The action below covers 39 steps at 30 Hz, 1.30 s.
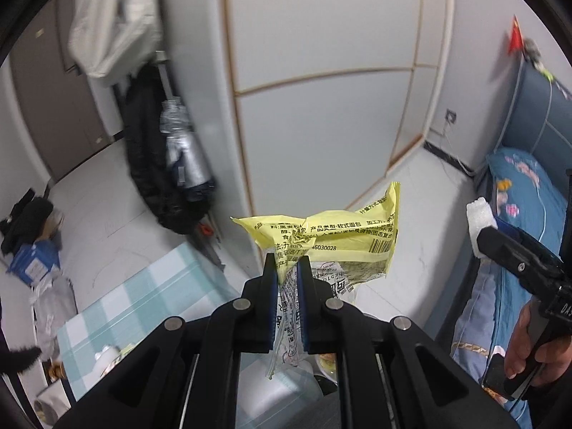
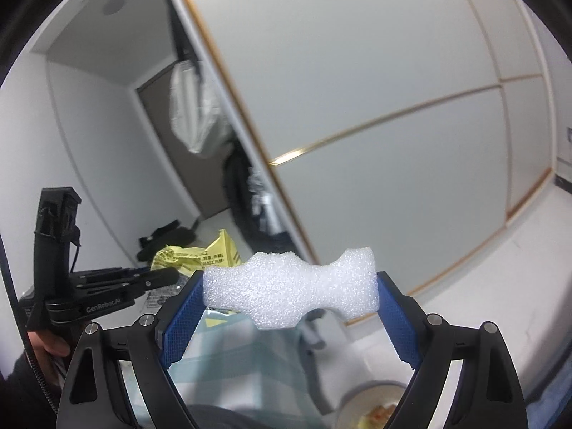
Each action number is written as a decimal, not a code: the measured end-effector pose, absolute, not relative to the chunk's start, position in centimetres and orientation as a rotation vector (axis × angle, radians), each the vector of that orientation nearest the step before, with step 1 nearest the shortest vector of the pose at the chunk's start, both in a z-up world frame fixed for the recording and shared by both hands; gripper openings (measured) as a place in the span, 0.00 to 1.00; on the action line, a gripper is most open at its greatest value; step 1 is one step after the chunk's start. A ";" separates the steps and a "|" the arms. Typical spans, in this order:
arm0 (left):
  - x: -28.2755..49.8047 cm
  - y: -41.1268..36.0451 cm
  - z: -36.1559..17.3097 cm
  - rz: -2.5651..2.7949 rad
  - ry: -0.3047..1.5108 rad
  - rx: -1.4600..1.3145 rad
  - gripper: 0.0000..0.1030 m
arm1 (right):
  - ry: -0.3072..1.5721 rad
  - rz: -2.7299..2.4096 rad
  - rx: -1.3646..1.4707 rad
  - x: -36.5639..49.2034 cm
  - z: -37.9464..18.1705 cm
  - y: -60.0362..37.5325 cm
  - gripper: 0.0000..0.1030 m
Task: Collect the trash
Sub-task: 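Carry the yellow bag and white foam in both tools over the bin, then lower the yellow bag and foam into the bin with both tools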
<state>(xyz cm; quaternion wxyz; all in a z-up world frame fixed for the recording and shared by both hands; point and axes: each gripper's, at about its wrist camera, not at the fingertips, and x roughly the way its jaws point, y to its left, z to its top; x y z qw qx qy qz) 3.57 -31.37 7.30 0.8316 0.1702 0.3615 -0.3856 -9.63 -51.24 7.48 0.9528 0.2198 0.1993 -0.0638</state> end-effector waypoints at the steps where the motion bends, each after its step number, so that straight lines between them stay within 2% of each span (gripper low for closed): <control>1: 3.6 -32.3 6.7 -0.833 0.786 0.376 0.06 | 0.414 -0.141 0.455 -9.8 6.9 -51.9 0.88; 18: 1.1 -44.1 -5.0 -0.932 0.947 0.849 0.06 | 0.664 -0.298 0.646 -12.3 -7.6 -59.6 0.88; 25: -0.1 -46.7 -8.6 -0.989 0.962 1.025 0.06 | 0.751 -0.314 0.734 -11.8 -12.6 -60.1 0.88; 37: 0.0 -49.2 -17.6 -1.010 1.169 1.248 0.06 | 0.922 -0.287 0.773 -10.0 -19.6 -58.8 0.88; 39: -0.1 -49.3 -18.4 -1.014 1.119 1.298 0.06 | 0.937 -0.284 0.784 -9.5 -20.7 -58.4 0.88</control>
